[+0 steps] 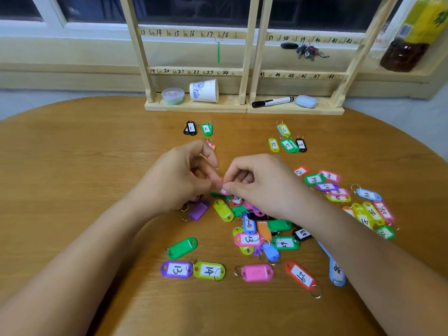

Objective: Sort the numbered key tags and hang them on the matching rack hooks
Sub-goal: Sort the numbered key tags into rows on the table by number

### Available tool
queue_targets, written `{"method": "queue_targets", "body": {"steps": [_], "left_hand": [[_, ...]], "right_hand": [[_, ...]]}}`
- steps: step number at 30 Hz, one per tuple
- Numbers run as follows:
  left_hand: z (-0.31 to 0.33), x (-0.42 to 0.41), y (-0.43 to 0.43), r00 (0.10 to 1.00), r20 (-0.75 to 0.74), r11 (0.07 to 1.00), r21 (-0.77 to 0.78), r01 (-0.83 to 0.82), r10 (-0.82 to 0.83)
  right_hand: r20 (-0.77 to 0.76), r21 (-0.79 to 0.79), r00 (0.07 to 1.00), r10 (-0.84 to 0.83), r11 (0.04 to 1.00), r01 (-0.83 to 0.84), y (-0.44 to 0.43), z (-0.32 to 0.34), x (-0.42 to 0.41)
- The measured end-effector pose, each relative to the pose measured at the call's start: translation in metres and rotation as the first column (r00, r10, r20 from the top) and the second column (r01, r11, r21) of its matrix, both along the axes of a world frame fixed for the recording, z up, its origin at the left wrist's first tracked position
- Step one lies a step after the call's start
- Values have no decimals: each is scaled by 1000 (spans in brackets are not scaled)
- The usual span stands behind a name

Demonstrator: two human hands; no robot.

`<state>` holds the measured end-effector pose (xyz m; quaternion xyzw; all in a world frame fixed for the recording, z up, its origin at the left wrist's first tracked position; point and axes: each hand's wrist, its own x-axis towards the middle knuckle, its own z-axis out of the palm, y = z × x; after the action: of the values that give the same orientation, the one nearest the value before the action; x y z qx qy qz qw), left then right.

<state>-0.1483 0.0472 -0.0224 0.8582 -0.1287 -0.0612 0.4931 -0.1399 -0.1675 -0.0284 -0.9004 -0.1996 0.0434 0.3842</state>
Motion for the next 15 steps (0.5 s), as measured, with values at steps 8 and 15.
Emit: {"method": "queue_targets", "body": {"steps": [8,15], "left_hand": [[-19,9,-6,974,176,986,-109,-126,144],[-8,34,-38,957,278,957,289,6,-90]], "right_hand": [[49,-21,996,-72,997,73,-20,10,31],[63,88,911,-408,912,402,-83,2,79]]}}
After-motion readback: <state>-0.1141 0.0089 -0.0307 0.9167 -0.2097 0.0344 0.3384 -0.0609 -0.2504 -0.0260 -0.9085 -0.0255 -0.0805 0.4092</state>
